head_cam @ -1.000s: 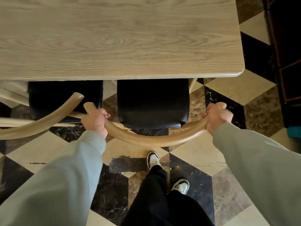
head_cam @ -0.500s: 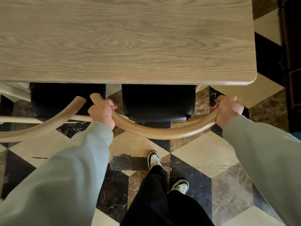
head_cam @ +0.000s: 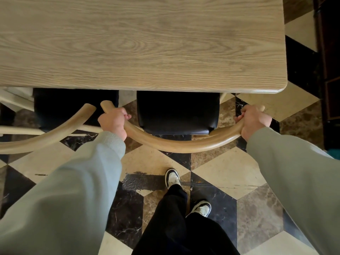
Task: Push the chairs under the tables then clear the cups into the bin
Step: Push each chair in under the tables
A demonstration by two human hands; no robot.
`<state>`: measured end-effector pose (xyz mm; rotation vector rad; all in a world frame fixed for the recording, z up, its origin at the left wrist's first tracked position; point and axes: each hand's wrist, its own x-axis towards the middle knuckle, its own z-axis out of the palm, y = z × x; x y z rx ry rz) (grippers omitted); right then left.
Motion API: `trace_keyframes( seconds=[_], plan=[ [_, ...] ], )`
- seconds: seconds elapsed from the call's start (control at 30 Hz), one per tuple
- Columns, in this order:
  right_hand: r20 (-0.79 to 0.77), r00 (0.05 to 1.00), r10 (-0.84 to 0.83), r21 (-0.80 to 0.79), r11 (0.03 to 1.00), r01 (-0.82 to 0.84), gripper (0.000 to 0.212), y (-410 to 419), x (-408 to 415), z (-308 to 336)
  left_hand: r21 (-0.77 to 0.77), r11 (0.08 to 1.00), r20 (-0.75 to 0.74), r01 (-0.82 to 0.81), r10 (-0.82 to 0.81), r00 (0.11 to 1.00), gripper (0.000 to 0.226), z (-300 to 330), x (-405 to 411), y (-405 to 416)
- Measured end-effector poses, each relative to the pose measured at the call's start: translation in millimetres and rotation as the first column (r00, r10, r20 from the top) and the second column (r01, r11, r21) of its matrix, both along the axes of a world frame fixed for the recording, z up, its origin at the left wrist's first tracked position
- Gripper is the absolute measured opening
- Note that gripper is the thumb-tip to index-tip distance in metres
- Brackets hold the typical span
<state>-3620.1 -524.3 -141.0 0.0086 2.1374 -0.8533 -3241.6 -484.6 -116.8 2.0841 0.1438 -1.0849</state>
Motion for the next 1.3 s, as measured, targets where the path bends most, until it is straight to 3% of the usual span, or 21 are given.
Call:
trace_keyframes(
  seconds=[0.13,0.53,0.73,0.93,1.1,1.3],
  plan=[
    [-0.035,0.999,-0.003,-0.006,1.000,0.003,0.008,9,0,4,-0.009,1.000,-0.004,0.011,-0.011,1.000,0.007,1,2,6],
    [-0.040,0.999,-0.001,-0.025,1.000,0.000,0.010,23,18,12,0.004,0.999,-0.025,-0.033,0.033,0.999,0.010,-5,18,6],
    [0.004,1.000,0.021,-0.030,0.999,-0.021,0.008,25,14,15,-0.036,0.999,-0.001,0.022,-0.022,1.000,0.004,-8,15,11],
    [0.071,0.994,0.088,-0.041,0.996,-0.085,0.007,35,8,18,-0.077,0.995,-0.002,0.070,-0.070,0.998,0.028,-9,16,20],
    [0.111,0.977,0.185,0.018,0.982,-0.188,0.017,40,-2,27,-0.007,0.994,-0.012,0.111,-0.111,0.994,0.052,-2,15,25],
    [0.196,0.950,0.242,0.019,0.968,-0.250,0.033,51,-4,33,-0.025,0.988,-0.013,0.154,-0.154,0.988,0.067,6,9,40]
  ],
)
